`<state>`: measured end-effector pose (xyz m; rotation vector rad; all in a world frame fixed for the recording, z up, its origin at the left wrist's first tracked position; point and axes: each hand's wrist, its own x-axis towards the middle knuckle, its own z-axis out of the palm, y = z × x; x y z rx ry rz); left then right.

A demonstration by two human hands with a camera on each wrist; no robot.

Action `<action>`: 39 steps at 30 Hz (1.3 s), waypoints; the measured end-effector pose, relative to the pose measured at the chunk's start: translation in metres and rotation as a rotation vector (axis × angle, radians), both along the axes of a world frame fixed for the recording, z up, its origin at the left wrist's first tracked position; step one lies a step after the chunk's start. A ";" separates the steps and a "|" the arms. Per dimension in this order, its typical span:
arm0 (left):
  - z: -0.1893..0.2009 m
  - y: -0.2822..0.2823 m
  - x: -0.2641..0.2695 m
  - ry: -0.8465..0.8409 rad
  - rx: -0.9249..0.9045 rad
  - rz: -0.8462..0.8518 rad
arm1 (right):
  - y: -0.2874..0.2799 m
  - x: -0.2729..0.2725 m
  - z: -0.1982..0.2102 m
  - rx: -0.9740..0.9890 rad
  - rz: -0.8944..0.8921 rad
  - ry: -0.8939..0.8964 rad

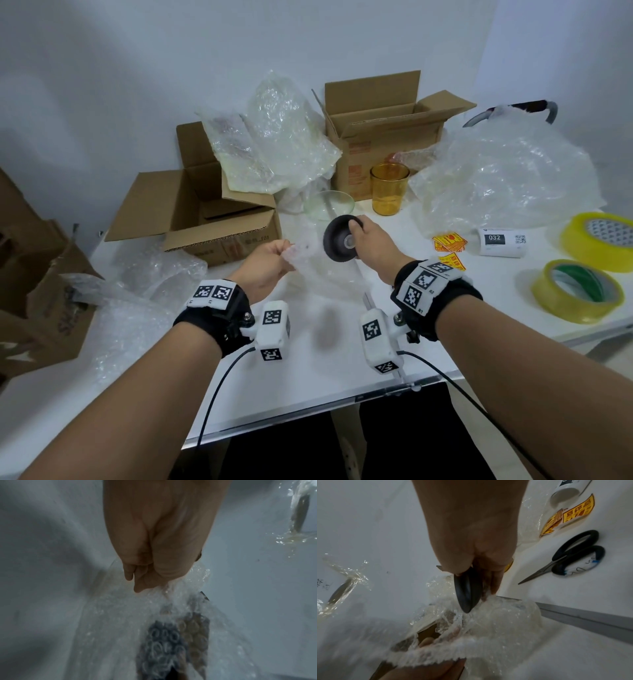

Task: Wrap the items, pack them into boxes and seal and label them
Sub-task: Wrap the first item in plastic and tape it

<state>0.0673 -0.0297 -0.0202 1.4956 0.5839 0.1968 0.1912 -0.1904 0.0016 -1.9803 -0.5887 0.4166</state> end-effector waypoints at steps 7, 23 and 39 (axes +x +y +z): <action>0.013 -0.002 -0.017 0.182 0.404 -0.115 | -0.005 0.003 -0.003 0.078 -0.148 -0.020; 0.011 -0.015 0.005 0.347 0.586 0.032 | -0.010 -0.002 -0.001 0.061 -0.176 -0.140; 0.021 -0.033 0.002 0.098 0.047 0.092 | -0.004 -0.011 -0.019 -0.259 0.231 -0.039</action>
